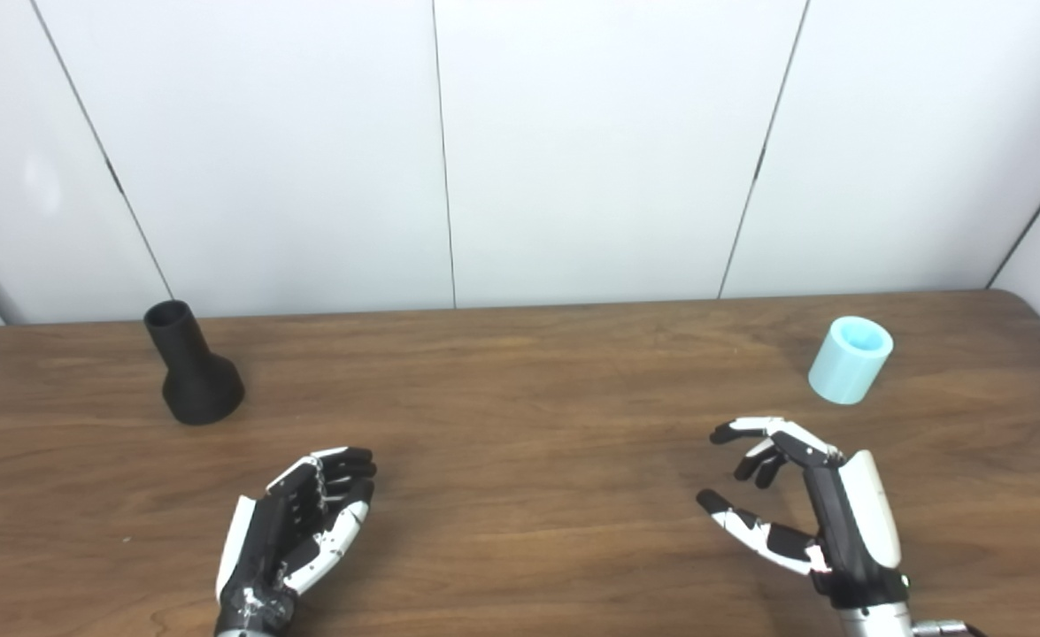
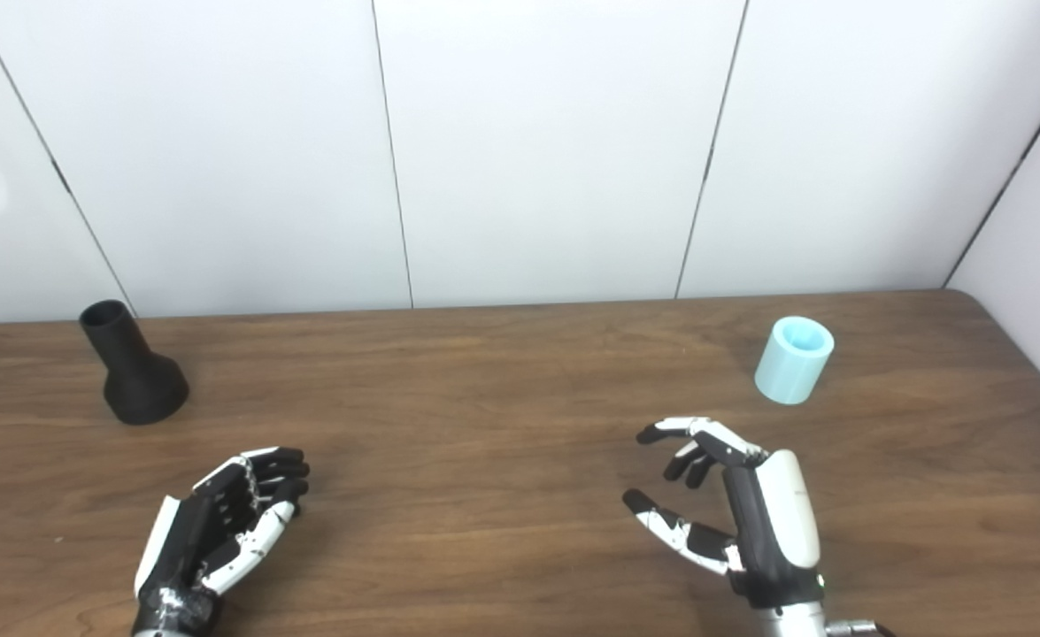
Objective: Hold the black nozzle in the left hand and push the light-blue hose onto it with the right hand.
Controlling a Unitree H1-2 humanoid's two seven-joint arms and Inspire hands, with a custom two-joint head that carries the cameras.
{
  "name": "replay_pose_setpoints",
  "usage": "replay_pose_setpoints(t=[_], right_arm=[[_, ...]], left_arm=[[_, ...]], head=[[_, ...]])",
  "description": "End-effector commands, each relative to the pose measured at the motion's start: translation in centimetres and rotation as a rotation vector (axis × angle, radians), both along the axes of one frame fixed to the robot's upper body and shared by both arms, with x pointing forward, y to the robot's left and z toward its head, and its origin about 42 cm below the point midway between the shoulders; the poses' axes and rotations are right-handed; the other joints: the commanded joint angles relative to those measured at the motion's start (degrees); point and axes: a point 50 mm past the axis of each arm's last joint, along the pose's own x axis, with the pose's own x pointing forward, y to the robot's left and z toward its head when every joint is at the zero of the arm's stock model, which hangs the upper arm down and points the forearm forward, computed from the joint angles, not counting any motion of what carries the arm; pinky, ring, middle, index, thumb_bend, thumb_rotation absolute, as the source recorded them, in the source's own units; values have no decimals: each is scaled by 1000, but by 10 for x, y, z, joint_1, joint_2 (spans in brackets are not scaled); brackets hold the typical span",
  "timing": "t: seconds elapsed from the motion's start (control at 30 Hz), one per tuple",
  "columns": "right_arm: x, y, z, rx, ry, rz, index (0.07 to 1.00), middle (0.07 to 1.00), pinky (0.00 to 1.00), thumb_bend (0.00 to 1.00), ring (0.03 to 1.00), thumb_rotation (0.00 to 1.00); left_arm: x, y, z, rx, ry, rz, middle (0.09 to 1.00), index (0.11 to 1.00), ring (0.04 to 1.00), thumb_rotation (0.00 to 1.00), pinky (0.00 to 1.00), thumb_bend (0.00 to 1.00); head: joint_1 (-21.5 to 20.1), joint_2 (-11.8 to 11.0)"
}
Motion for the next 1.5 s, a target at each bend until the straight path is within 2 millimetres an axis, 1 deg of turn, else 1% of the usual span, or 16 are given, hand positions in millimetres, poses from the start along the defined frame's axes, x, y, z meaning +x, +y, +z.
replay_pose_setpoints(t=[0.0,0.07,0.13,0.43,0.7,0.77,0.87,0.93,1.03,1.1,1.13,1.17,1.27,1.37,1.43,1.47], right_arm=[[2,0,2,3,-31,8,590,626,297,316,419,105],[2,0,0,3,-23,6,592,634,378,332,512,115],[2,0,-1,1,-21,4,596,636,409,338,545,119],[2,-1,-3,2,-19,10,612,641,457,330,583,213],[0,-1,-3,-1,-24,7,607,642,429,329,559,182],[-2,-1,-2,10,-21,11,605,641,418,326,549,151],[-5,-3,-2,25,-3,7,592,636,408,325,548,142],[-7,-5,-2,36,7,1,582,631,373,324,523,117],[-9,-9,0,50,11,-5,586,622,289,321,425,28],[-11,-14,0,58,17,-5,592,619,264,326,392,7],[-12,-16,0,55,18,-4,596,614,254,327,381,3],[-13,-19,0,54,19,-3,586,614,324,329,466,1],[-15,-28,-1,64,28,-3,577,625,432,335,574,0],[-18,-36,0,109,59,-3,593,639,436,328,581,0],[-19,-41,0,123,72,-8,610,647,463,312,596,0],[-19,-44,0,125,75,-9,612,650,481,299,606,0]], left_arm=[[-3,-1,-6,-7,-6,4,669,655,645,176,583,293],[-3,0,-6,-5,-9,6,668,654,644,183,580,297],[-4,0,-6,-5,-9,9,666,652,643,187,578,300],[-4,0,-5,-5,-11,8,667,653,645,206,580,304],[-5,5,-3,55,-43,34,665,650,640,189,572,300],[-4,11,0,82,-81,72,646,632,609,175,535,329],[-2,23,6,80,-115,148,598,595,555,35,463,506],[0,35,8,98,-132,197,592,593,545,22,452,593],[4,50,8,131,-137,254,626,639,583,32,493,680],[4,55,8,129,-126,271,645,664,602,48,516,706],[5,58,7,126,-122,279,667,693,623,39,536,714],[5,60,7,125,-117,286,694,733,651,28,563,719],[7,61,14,162,-132,353,700,750,656,59,559,759],[8,59,21,258,-148,443,621,690,561,140,456,781],[10,60,23,273,-155,495,594,672,528,148,425,781],[11,59,24,278,-156,519,578,662,512,140,416,787]], head=[[0,0],[0,1],[0,1],[-1,2],[4,2],[7,3],[16,3],[34,6],[55,8],[87,9],[91,9],[110,8],[152,4],[195,1],[218,-2],[242,-4]])
